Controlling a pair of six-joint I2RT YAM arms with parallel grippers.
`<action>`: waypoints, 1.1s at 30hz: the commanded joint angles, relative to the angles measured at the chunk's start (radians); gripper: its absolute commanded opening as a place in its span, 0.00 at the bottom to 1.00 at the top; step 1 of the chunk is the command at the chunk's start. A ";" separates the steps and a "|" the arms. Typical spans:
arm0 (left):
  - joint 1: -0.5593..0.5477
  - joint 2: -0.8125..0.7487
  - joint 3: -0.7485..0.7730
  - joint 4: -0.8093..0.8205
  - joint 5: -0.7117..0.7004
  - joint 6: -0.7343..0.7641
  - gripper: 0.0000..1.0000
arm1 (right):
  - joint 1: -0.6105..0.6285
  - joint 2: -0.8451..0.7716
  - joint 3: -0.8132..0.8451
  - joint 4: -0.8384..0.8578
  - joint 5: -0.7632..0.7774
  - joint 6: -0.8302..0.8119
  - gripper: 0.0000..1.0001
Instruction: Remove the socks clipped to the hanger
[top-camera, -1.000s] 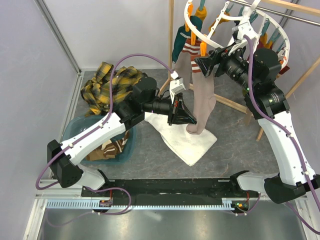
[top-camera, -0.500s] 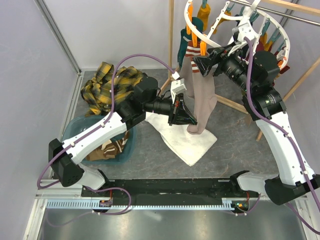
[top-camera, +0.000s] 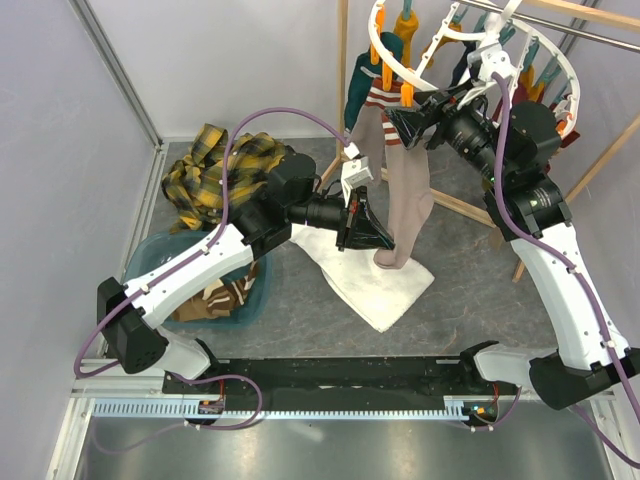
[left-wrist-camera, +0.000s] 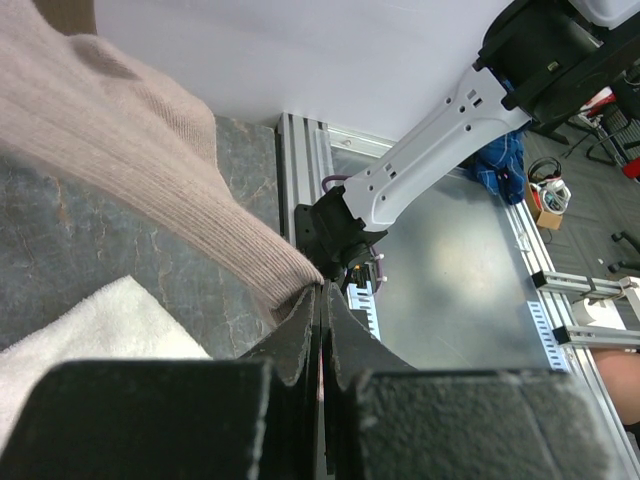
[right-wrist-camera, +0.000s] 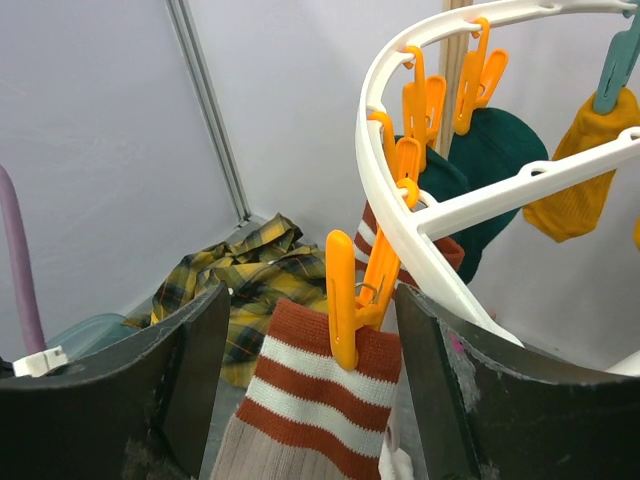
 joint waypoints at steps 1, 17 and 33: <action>0.002 0.001 0.051 0.009 0.037 -0.027 0.02 | -0.002 0.020 0.040 0.026 0.055 0.007 0.75; 0.002 0.012 0.059 0.012 0.040 -0.027 0.02 | 0.031 0.052 0.086 -0.015 0.109 0.016 0.66; 0.060 0.067 0.146 0.011 0.316 -0.065 0.02 | 0.097 0.052 0.115 -0.088 0.288 0.056 0.73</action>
